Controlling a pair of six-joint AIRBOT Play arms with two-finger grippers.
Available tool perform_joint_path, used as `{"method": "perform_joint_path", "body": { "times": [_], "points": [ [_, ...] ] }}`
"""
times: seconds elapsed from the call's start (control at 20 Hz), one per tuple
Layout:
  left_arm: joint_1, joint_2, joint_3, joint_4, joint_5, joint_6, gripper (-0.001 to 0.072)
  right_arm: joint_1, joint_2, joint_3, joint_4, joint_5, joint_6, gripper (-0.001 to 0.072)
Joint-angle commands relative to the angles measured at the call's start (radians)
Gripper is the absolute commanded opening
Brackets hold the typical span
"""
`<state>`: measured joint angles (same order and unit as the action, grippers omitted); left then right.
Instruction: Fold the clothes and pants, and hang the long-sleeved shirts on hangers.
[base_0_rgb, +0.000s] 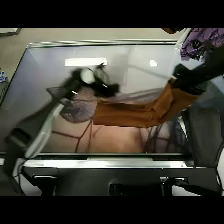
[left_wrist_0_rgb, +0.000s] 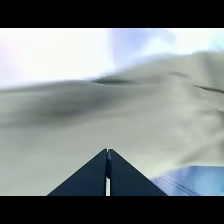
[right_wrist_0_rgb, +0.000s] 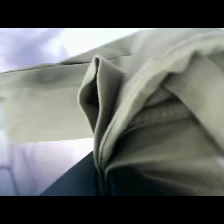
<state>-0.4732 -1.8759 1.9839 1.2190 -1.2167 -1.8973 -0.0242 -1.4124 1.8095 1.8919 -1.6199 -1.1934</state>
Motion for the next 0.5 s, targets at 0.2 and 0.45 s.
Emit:
{"method": "perform_joint_path", "body": {
  "times": [0.2,0.45],
  "points": [
    [0.379,0.289,0.001,0.140,-0.254,0.069,0.0018,0.375,-0.114,0.001,-0.056,0.198,0.260,0.0023],
    [0.474,0.330,0.001,0.140,-0.263,0.069,0.0018,0.496,-0.226,0.001,-0.055,0.286,0.335,0.0023]
  ]
}}
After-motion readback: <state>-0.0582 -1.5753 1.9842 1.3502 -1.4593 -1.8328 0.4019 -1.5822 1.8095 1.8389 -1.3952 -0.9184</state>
